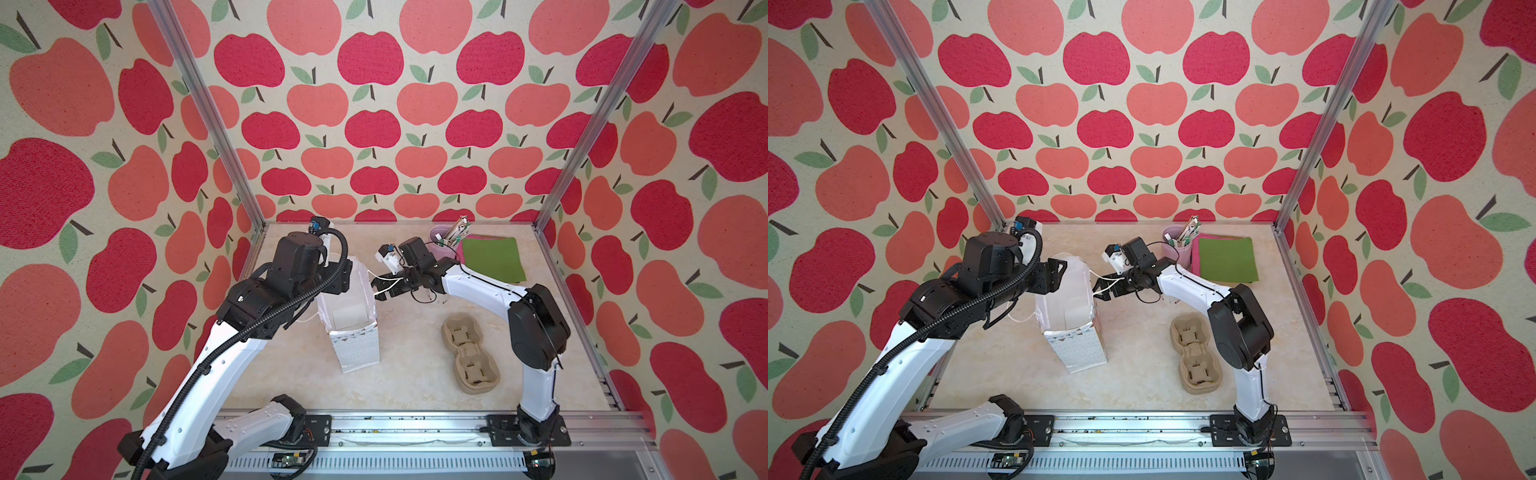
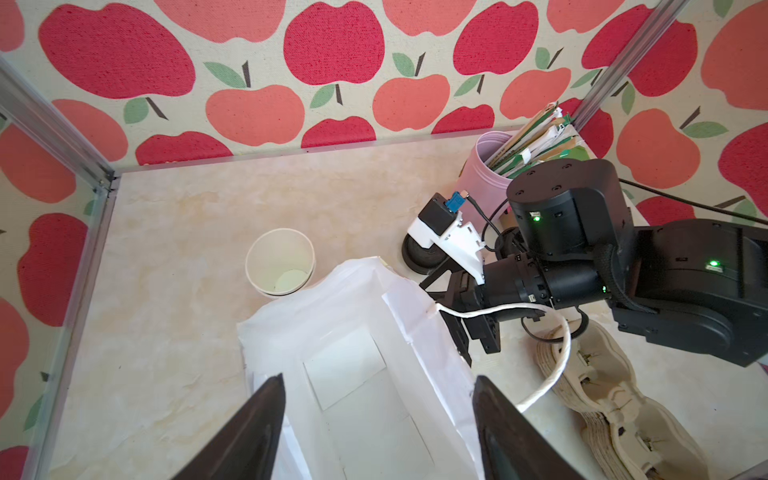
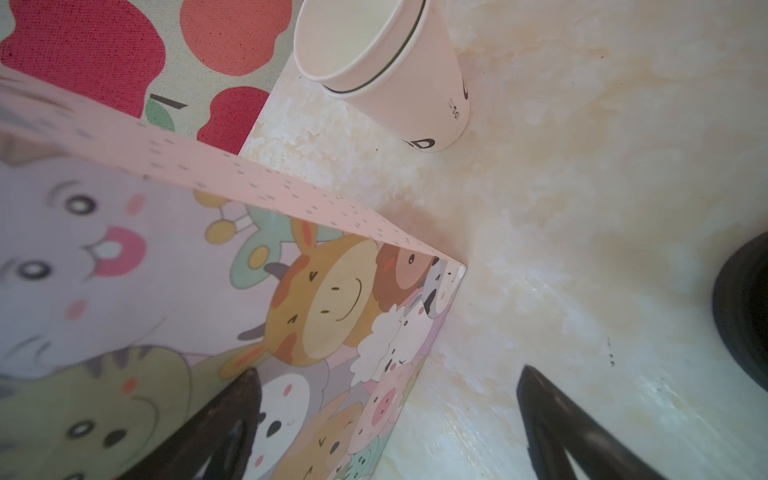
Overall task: Pack a coffee takeout order
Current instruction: Rotate the takeout bag at the center of the table.
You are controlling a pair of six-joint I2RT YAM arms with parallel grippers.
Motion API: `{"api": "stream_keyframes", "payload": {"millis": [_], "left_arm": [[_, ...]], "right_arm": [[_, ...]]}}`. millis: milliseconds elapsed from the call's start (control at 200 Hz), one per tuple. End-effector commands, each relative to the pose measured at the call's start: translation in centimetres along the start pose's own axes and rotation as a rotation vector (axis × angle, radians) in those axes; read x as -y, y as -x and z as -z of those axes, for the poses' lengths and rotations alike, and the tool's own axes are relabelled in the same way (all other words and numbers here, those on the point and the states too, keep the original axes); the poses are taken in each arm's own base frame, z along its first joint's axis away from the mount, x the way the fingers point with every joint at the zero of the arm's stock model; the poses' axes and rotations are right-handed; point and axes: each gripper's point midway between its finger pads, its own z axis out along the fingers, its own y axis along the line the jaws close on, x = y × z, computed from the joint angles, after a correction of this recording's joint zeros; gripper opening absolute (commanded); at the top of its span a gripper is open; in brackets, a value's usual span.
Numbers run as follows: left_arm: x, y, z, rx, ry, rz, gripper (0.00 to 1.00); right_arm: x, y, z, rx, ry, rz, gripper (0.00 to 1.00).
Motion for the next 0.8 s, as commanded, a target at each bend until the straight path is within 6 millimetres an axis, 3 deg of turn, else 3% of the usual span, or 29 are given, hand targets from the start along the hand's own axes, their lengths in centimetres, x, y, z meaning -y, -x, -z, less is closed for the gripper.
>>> {"api": "stream_keyframes", "payload": {"millis": [0, 215, 395, 560, 795], "left_arm": [[-1.1, -1.6, 0.0, -0.093, -0.025, -0.038, 0.75], [-4.9, -3.1, -1.8, -0.211, 0.081, -0.056, 0.77], [-6.1, -3.2, -3.6, -0.255, 0.066, -0.081, 0.76], [-7.1, -3.8, -5.6, -0.312, 0.072, -0.136, 0.71], [-8.6, -3.0, -7.3, -0.309, 0.077, -0.178, 0.65]], "right_arm": [[-1.4, -0.2, -1.0, -0.054, 0.071, 0.007, 0.97], [-2.8, -0.1, -2.1, -0.084, 0.095, 0.056, 0.97], [-1.6, -0.4, -1.6, -0.104, 0.006, 0.105, 0.99], [-0.1, -0.3, 0.0, -0.099, -0.105, 0.16, 0.99], [1.6, 0.1, 3.3, -0.073, -0.261, 0.238, 0.99]]}}
